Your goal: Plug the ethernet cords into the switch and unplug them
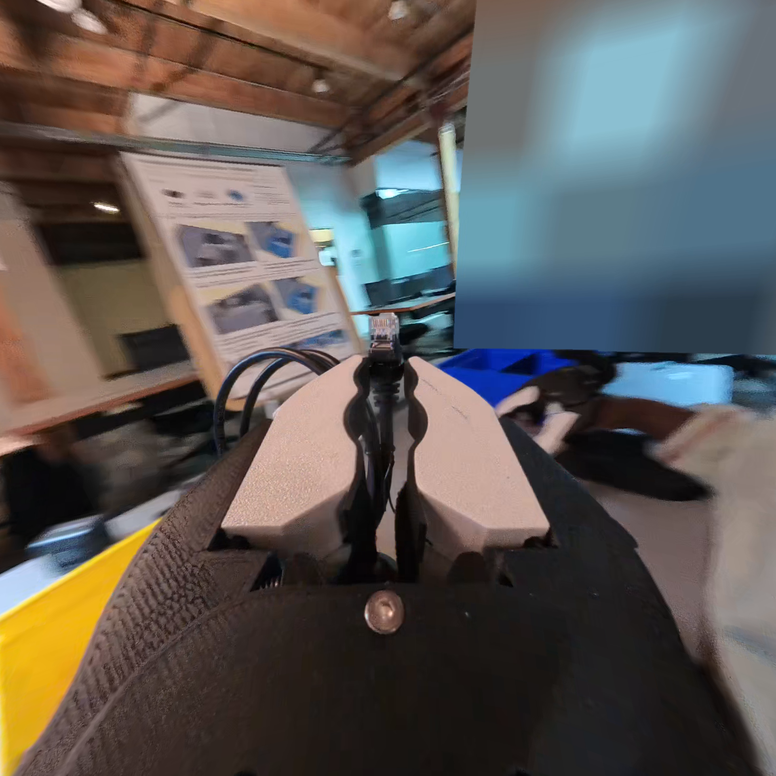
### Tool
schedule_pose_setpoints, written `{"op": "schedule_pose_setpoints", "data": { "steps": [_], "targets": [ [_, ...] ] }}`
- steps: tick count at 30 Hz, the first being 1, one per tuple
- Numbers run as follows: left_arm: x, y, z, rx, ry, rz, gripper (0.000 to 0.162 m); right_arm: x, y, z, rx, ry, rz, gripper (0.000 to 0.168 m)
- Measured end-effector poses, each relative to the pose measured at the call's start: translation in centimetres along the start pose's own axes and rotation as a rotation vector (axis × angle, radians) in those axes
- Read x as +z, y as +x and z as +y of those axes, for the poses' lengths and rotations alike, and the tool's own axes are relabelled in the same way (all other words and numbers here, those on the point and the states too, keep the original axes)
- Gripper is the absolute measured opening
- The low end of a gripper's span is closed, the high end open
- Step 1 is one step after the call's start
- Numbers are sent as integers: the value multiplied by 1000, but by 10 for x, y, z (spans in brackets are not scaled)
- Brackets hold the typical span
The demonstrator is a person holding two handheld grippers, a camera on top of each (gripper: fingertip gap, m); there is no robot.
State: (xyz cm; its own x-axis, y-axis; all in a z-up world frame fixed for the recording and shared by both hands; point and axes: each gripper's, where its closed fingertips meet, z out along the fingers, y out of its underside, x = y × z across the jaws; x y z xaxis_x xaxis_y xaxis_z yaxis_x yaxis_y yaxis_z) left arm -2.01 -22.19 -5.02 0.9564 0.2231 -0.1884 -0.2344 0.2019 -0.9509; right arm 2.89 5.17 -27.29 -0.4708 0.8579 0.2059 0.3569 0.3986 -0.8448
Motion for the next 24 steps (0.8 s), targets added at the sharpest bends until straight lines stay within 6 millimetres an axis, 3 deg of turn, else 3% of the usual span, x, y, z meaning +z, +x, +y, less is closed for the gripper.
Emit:
{"op": "schedule_pose_setpoints", "data": {
  "steps": [3, 6, 9, 12, 16, 19, 24],
  "targets": [
    [5, 33, -1, -226, -35, 248, 16, -14, -11, -34, -1, 197, -58, 85],
    [8, 52, 9, -356, -103, 397, 15, -30, -30, -65, 6, 365, -166, 69],
    [19, 71, 36, -425, -237, 472, 15, -44, -63, -95, -86, 462, -296, 58],
    [28, 100, 62, -463, -360, 601, 15, -51, -110, -119, -246, 512, -447, 49],
    [37, 128, 83, -544, -467, 731, 16, -55, -146, -149, -386, 597, -522, 34],
    [41, 142, 91, -555, -521, 802, 16, -54, -154, -160, -403, 627, -559, 30],
    [43, 155, 93, -548, -566, 890, 16, -51, -160, -155, -440, 620, -622, 34]
  ]
}}
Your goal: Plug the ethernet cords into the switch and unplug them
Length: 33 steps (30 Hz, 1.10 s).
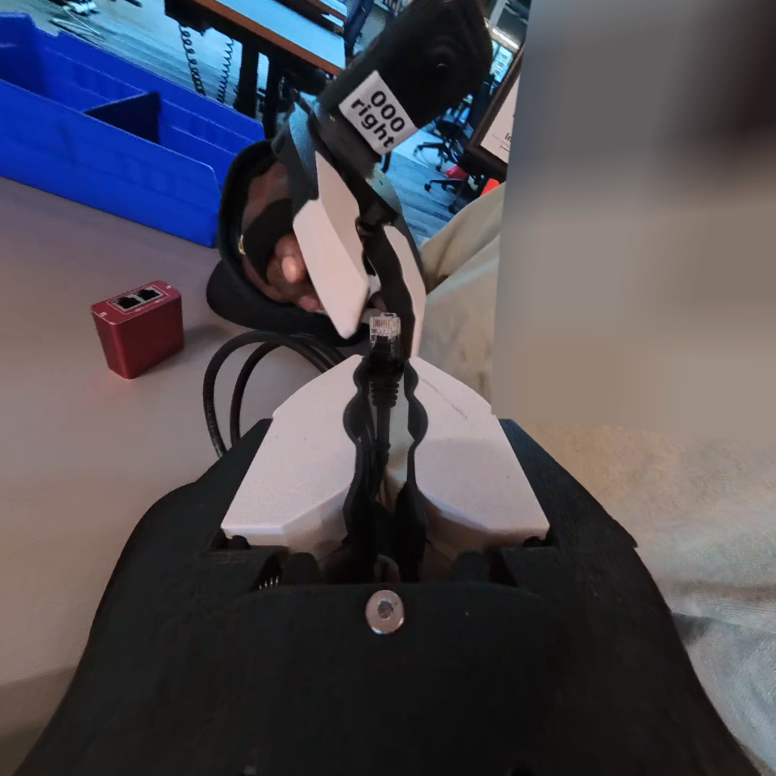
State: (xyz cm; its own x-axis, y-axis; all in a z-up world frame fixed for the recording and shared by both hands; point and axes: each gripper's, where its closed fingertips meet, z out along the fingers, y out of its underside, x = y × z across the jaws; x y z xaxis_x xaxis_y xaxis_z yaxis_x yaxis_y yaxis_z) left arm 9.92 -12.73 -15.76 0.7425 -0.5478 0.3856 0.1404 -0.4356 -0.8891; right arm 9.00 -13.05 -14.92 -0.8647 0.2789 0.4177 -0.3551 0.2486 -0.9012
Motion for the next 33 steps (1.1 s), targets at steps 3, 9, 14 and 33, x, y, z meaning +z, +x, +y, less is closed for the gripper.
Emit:
{"op": "schedule_pose_setpoints", "data": {
  "steps": [3, 9, 14, 33],
  "targets": [
    [7, 4, 4, -3, -52, 50, 16, 0, -10, 1, -44, -11, -40, 21],
    [-11, -31, -33, 316, 110, -388, 36, -17, 21, 7, 191, 9, 140, 18],
    [-22, -43, -50, 836, 104, -915, 38, -42, 65, 17, 631, 242, 342, 14],
    [-4, -74, -40, 595, 243, -876, 22, -48, 68, 40, 1021, 498, 359, 14]
  ]
}}
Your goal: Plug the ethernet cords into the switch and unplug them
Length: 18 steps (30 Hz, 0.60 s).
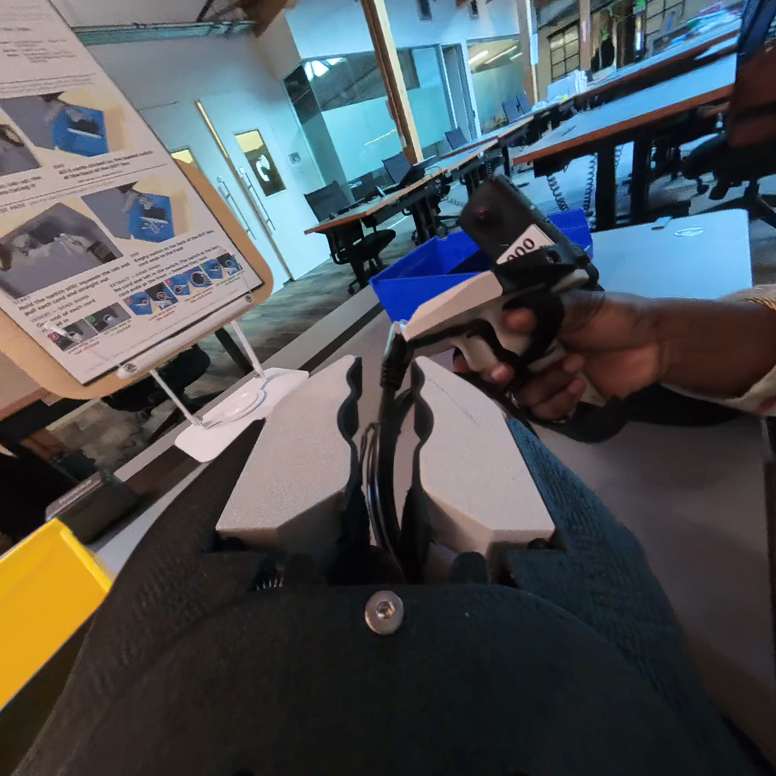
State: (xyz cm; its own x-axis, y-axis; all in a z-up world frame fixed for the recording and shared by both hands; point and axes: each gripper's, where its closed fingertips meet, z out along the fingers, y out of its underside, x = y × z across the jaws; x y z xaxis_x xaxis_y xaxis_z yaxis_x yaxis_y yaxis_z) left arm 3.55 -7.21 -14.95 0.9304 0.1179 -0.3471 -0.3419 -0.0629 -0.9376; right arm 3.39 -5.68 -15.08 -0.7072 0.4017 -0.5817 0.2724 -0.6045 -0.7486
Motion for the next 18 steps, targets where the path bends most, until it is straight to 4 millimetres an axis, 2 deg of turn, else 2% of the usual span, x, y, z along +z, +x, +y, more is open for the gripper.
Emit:
{"op": "schedule_pose_setpoints", "data": {
  "steps": [3, 6, 9, 16, 18],
  "targets": [
    [7, 0, 14, 136, -102, -60, 18, 2, -1, 4, 44, 12, 2, 14],
    [10, -1, 15, 293, -126, -129, 17, 3, 1, 5, 110, 38, 20, 13],
    [11, 3, 17, 378, -140, -126, 13, 1, 2, 6, 189, 55, 9, 14],
    [12, 2, 36, 437, -249, -32, 12, -1, 7, 17, 229, 17, 30, 13],
    [9, 6, 30, 453, -226, -9, 11, -2, 3, 17, 211, 19, 10, 13]
  ]
}}
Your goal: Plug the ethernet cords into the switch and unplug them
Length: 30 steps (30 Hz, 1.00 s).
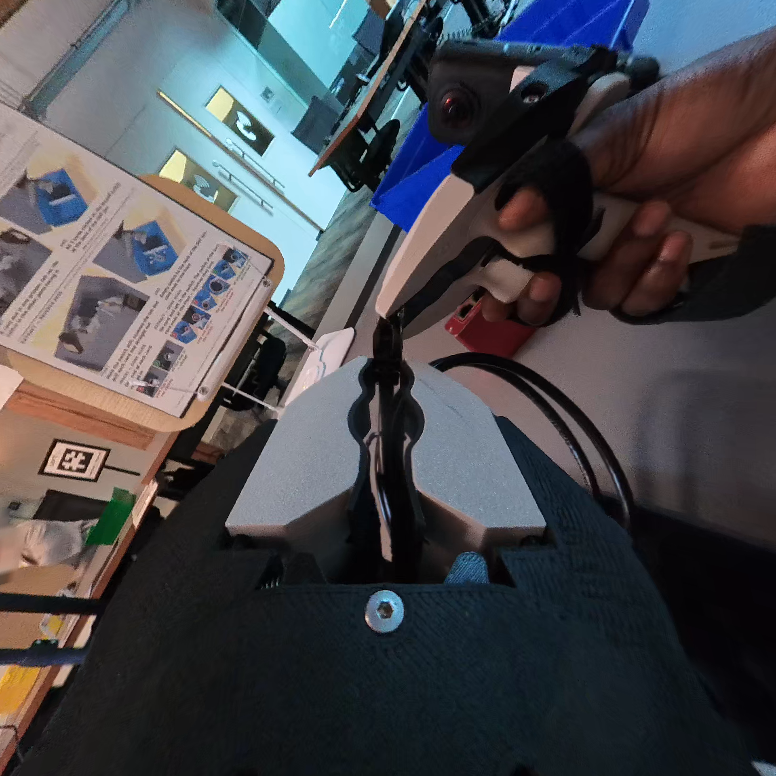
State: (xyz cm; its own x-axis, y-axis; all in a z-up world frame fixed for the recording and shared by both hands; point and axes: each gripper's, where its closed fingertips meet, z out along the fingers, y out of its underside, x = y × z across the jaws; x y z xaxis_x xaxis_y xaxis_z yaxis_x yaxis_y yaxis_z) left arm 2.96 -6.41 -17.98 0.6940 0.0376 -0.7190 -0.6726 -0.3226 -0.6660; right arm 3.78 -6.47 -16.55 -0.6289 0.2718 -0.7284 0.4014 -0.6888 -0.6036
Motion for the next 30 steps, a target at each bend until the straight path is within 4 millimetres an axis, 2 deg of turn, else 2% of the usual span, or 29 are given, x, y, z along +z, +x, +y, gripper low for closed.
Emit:
{"op": "schedule_pose_setpoints", "data": {
  "steps": [3, 7, 8, 9, 10, 12, 14, 16, 18, 20, 22, 25, 27, 28, 30],
  "targets": [
    [-1, -1, -6, -11, 34, 2, 11, -1, -8, -3, -24, 4, -23, 13],
    [3, 6, 1, -8, -1, 44, 11, -4, 1, 0, 24, -6, -10, 13],
    [3, 8, 1, -35, 0, 70, 11, -5, 1, 2, -11, -22, -8, 13],
    [2, 9, 0, -64, 3, 85, 11, -8, -1, 2, -86, -31, -3, 14],
    [2, 7, 3, -86, -16, 91, 11, -12, -3, -1, -195, -23, 20, 24],
    [1, 5, 13, -137, -57, 108, 11, -27, 0, -14, -471, -21, 151, 53],
    [1, 5, 17, -231, -63, 152, 11, -51, 19, -30, -774, -85, 385, 78],
    [3, 8, 20, -307, -65, 200, 11, -84, 51, -44, -1039, -237, 651, 92],
    [7, 11, 21, -353, -66, 232, 11, -110, 86, -34, -1095, -483, 795, 94],
    [11, 13, 23, -376, -79, 247, 11, -123, 114, -16, -1025, -658, 831, 89],
    [14, 14, 25, -382, -93, 251, 11, -126, 130, -10, -1019, -736, 866, 72],
    [15, 18, 26, -409, -96, 269, 11, -117, 137, -14, -1148, -793, 866, 64],
    [15, 20, 25, -436, -89, 286, 11, -116, 147, -4, -1109, -875, 844, 55],
    [16, 22, 25, -453, -85, 293, 11, -118, 151, 2, -1081, -930, 838, 45],
    [16, 24, 24, -494, -77, 307, 11, -116, 151, 4, -1094, -939, 807, 33]
  ]
}}
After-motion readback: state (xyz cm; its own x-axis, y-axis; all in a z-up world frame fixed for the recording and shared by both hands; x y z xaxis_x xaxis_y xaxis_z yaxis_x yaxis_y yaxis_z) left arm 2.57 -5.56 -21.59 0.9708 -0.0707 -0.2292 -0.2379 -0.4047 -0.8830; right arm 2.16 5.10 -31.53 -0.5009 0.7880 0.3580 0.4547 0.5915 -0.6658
